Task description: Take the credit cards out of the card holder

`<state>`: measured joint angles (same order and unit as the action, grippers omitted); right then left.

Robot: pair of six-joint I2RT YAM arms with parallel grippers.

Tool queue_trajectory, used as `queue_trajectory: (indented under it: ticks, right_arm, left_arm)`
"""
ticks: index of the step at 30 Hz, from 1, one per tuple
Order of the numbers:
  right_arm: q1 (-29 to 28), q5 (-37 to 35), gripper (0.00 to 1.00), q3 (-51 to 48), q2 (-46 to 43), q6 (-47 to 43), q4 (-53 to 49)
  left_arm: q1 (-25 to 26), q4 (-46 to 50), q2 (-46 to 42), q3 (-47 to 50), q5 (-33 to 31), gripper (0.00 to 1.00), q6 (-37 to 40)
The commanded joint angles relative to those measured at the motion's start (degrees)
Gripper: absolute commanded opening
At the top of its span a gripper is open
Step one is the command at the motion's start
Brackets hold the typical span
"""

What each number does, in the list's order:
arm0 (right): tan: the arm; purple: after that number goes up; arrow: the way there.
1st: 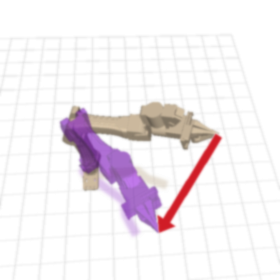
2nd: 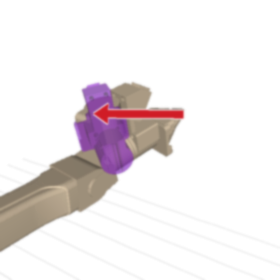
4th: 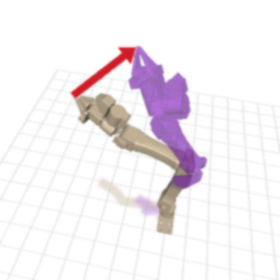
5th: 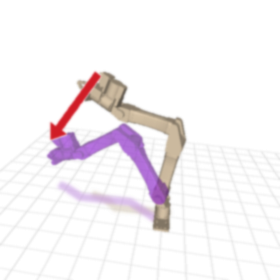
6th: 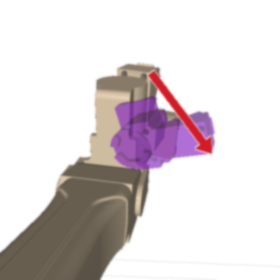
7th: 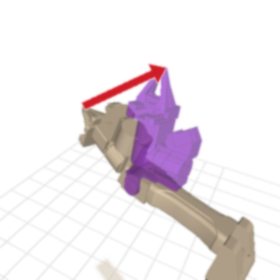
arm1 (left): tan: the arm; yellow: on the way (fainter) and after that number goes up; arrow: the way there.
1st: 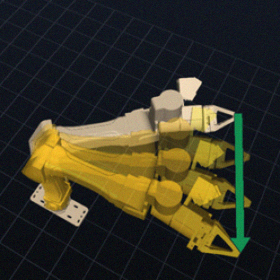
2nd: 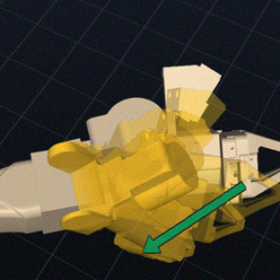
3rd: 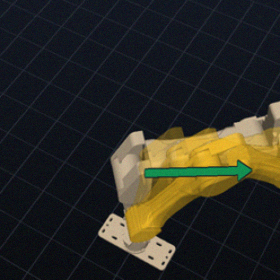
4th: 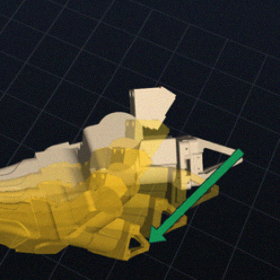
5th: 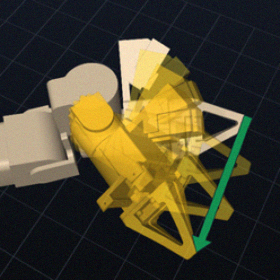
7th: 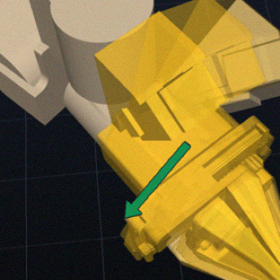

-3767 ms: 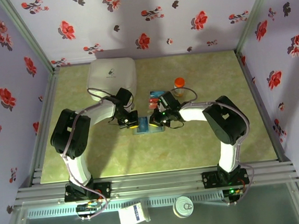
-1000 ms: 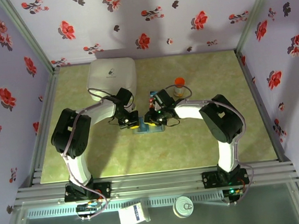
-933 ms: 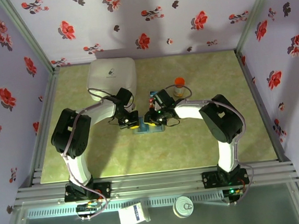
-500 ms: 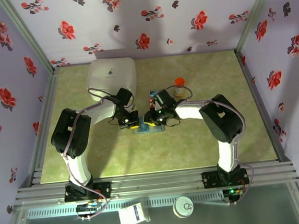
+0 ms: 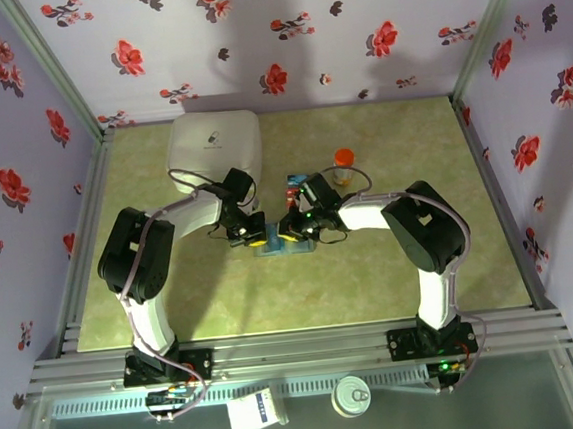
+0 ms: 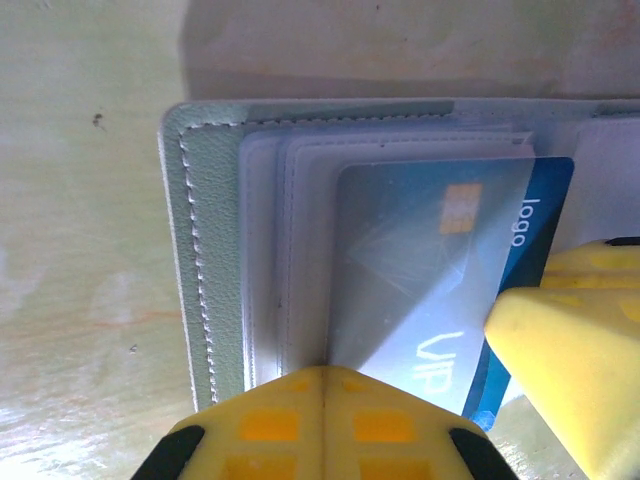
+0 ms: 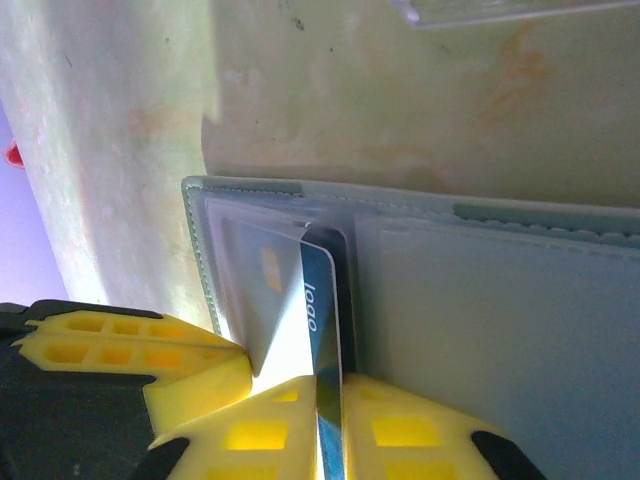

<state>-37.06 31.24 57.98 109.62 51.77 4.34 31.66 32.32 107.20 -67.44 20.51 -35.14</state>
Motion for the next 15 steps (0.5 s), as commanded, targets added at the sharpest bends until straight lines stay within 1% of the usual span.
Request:
queue_trajectory:
  ticks: [1, 3, 7, 15]
  right_arm:
    - [0.07, 1.14, 0.11, -0.86, -0.15, 1.29, 2.34]
    - [0.14, 1.01, 0.08, -1.16, -0.32, 1.32, 2.56]
    - [0.45, 0.31, 0.06, -1.96, -0.87, 1.23, 2.43]
    - [1.88, -0.73, 0.07, -4.6, -2.73, 0.05, 0.76]
  left_arm:
    - [0.16, 0.61, 0.71, 1.08, -0.91, 0.0, 0.64]
    - [0.16, 0.59, 0.69, 1.17, -0.91, 0.0, 0.62]
    - [0.16, 0.57, 0.62, 1.26, -0.92, 0.0, 0.61]
    - [0.16, 0.56, 0.64, 1.35, -1.0, 0.0, 0.64]
